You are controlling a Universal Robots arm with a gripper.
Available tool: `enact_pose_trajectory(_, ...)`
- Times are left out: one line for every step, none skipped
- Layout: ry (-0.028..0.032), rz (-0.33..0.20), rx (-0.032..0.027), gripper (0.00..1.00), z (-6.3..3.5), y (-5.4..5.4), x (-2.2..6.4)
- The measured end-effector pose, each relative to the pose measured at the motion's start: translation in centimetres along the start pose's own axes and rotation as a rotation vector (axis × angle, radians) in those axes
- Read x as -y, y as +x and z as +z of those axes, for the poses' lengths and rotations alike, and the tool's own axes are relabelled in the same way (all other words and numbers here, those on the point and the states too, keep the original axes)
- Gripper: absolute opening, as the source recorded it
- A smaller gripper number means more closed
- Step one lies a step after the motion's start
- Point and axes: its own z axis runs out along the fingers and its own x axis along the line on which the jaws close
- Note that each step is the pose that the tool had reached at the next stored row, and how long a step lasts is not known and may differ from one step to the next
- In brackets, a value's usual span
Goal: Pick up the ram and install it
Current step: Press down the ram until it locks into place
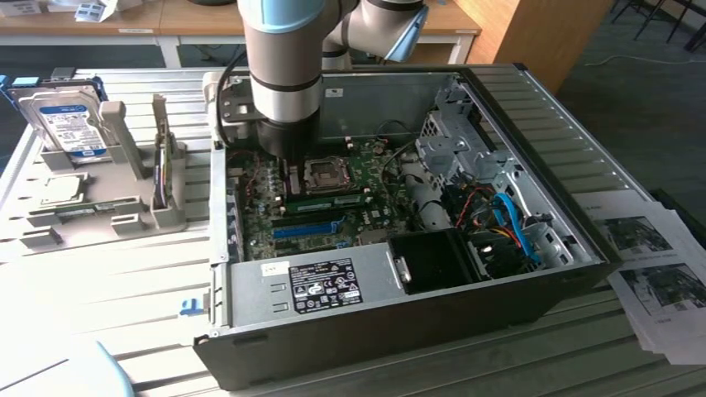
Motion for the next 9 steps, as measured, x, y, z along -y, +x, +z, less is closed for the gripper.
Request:
enact_pose_trajectory(0.0, 0.0, 0.0, 0.09, 0.0, 0.0, 0.0)
enact_pose_trajectory(0.0, 0.0, 0.0, 0.09, 0.0, 0.0, 0.0)
enact_pose_trajectory(0.0002, 0.0, 0.0004, 0.09, -0.03, 0.0, 0.01)
enact_pose_trajectory(0.001, 0.0, 0.0015, 0.09, -0.11, 0.0, 0.02)
enact_pose_trajectory(0.0011, 0.0, 0.0014, 0.09, -0.26, 0.0, 0.03)
enact_pose_trajectory(0.0004, 0.0, 0.0006, 0.09, -0.5, 0.0, 0.02)
enact_pose_trajectory(0.0002, 0.0, 0.0004, 0.09, -0.72, 0.0, 0.03)
enact_pose_trajectory(0.0003, 0.0, 0.0005, 0.09, -0.93, 0.0, 0.03)
enact_pose_trajectory(0.0003, 0.0, 0.0005, 0.09, -1.19, -0.1, 0.04)
